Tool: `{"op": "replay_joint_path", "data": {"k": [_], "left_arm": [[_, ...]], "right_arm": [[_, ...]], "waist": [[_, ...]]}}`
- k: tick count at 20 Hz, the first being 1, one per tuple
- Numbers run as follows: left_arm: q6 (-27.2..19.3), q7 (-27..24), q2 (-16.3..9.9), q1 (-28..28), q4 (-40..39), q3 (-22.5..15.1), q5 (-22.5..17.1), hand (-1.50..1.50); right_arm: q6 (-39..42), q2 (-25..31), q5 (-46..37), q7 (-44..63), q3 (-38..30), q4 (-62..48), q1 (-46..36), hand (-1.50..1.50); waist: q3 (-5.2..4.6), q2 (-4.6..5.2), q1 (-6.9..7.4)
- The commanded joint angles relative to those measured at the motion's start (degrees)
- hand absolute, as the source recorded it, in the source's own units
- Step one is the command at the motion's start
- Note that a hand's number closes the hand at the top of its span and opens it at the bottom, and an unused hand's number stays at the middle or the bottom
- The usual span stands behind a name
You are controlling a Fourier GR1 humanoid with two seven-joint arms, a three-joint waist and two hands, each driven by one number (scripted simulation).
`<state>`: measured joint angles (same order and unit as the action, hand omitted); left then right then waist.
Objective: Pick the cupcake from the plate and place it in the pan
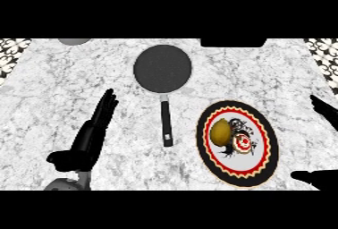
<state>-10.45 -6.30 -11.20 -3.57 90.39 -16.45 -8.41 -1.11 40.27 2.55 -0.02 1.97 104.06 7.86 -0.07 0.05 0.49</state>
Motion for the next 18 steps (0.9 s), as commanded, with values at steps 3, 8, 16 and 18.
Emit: {"op": "replay_joint_path", "data": {"k": [3, 8, 16, 18], "left_arm": [[0.12, -0.61, 1.46, -2.02, -1.80, 0.72, -0.01, 0.00], [1.28, -3.66, 1.57, 1.51, -3.24, 0.59, 0.08, 0.00], [3.38, -0.93, 1.98, 0.88, -0.96, 3.37, 0.78, 0.00], [3.75, 0.34, 1.84, 1.04, -0.17, 3.50, 1.65, 0.00]], "right_arm": [[4.62, 3.71, -9.70, 12.82, 9.84, -0.51, -6.16, -1.50], [10.36, 2.32, -15.53, 19.63, 17.89, -2.16, -11.85, -1.50], [15.11, -7.22, -25.13, 23.19, 19.77, -9.10, -15.65, -1.50], [17.60, -6.83, -25.03, 24.59, 17.95, -7.30, -14.36, -1.50]], "waist": [[-0.04, 0.27, 0.78], [-0.01, 0.18, 0.69], [0.06, -0.06, -0.36], [0.06, -0.08, -0.48]]}}
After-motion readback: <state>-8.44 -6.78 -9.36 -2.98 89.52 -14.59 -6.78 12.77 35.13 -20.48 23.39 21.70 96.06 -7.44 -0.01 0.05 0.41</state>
